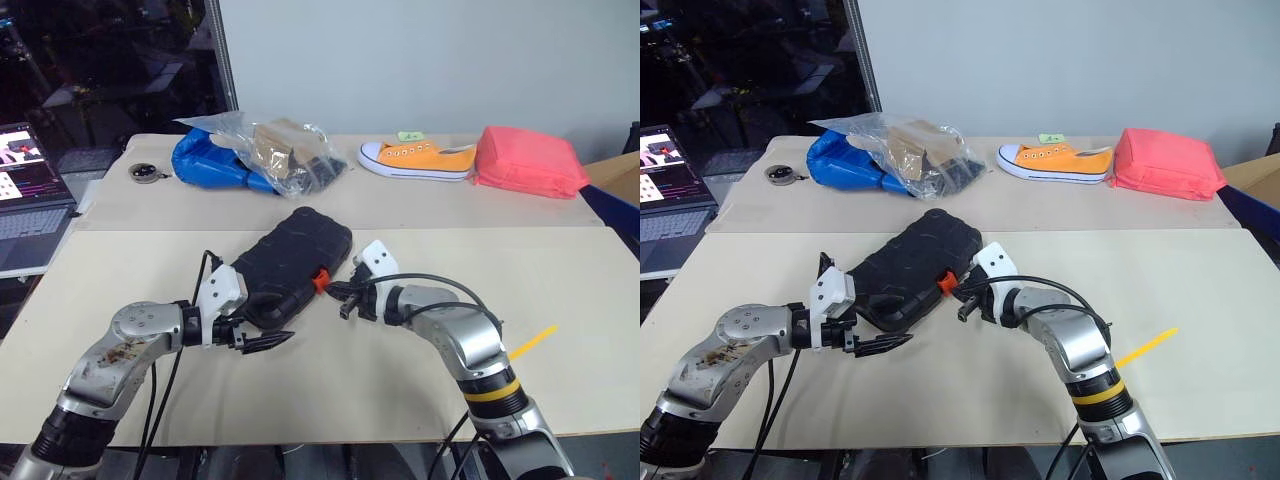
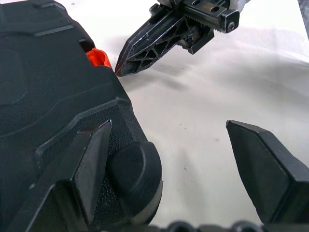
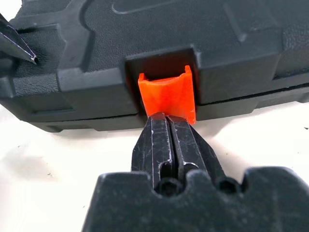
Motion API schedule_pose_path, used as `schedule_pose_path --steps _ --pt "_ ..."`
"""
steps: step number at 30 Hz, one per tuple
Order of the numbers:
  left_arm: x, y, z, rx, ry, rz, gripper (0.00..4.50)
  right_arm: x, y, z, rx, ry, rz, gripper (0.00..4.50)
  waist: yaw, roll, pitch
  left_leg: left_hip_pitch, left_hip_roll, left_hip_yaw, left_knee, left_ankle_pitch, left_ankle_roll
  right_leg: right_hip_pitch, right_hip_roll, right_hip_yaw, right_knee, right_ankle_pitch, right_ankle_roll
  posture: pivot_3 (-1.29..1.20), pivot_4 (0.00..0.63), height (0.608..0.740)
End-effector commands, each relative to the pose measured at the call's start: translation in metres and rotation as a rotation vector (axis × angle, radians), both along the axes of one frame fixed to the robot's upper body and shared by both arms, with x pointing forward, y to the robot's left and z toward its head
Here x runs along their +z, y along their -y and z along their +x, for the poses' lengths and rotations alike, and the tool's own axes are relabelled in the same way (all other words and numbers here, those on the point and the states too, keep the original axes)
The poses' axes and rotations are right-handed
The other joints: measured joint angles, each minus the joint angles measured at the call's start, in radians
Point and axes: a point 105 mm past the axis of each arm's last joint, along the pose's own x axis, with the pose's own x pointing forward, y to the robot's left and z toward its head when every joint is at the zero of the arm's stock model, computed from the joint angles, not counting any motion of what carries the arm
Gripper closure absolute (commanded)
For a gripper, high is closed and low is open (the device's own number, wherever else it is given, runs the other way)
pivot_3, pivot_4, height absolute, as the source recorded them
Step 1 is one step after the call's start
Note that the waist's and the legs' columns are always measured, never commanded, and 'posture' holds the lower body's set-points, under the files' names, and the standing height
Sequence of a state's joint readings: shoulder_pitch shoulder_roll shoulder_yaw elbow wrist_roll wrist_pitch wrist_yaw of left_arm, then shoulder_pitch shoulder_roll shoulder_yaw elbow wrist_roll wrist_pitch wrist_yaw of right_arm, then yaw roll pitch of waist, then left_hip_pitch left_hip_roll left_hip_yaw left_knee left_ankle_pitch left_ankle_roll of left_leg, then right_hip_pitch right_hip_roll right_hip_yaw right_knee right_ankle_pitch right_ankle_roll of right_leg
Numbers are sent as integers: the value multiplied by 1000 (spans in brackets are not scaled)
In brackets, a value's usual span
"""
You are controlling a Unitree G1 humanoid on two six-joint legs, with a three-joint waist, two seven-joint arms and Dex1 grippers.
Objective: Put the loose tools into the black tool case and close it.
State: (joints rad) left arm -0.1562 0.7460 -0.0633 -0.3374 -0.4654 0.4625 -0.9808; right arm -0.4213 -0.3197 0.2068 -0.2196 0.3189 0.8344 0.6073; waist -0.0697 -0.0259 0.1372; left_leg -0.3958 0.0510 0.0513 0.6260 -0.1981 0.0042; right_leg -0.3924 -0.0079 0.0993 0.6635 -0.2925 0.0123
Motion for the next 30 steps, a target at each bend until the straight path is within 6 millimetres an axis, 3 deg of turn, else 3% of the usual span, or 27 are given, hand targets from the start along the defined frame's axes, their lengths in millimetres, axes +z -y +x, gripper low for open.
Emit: schedule_pose_path --steps 1,8,14,19,30 --pt "-13 -3 -2 24 -53 22 394 36 4 -9 57 112 129 4461 2 0 0 -1 0 0 0 0 0 0 0 0 0 0 0 0 150 740" --pt "-14 -3 -2 23 -55 21 394 44 1 5 12 166 172 4461 0 0 0 -1 -1 0 0 0 0 0 -1 0 -1 0 0 0 150 740" --pt "-15 -5 -2 26 -55 24 394 26 -5 18 -17 125 88 4461 1 0 0 -1 -1 0 0 0 0 0 -1 0 -1 0 0 0 150 740" --pt "-14 -4 -1 34 -55 18 394 0 -3 15 9 56 -51 4461 0 0 0 -1 -1 0 0 0 0 0 -1 0 -1 1 -2 0 150 740" --pt "-15 -3 0 45 -59 10 394 -28 -3 15 25 71 -192 4461 -1 0 -2 5 0 0 -1 -1 0 5 -1 0 -1 -2 2 0 150 740"
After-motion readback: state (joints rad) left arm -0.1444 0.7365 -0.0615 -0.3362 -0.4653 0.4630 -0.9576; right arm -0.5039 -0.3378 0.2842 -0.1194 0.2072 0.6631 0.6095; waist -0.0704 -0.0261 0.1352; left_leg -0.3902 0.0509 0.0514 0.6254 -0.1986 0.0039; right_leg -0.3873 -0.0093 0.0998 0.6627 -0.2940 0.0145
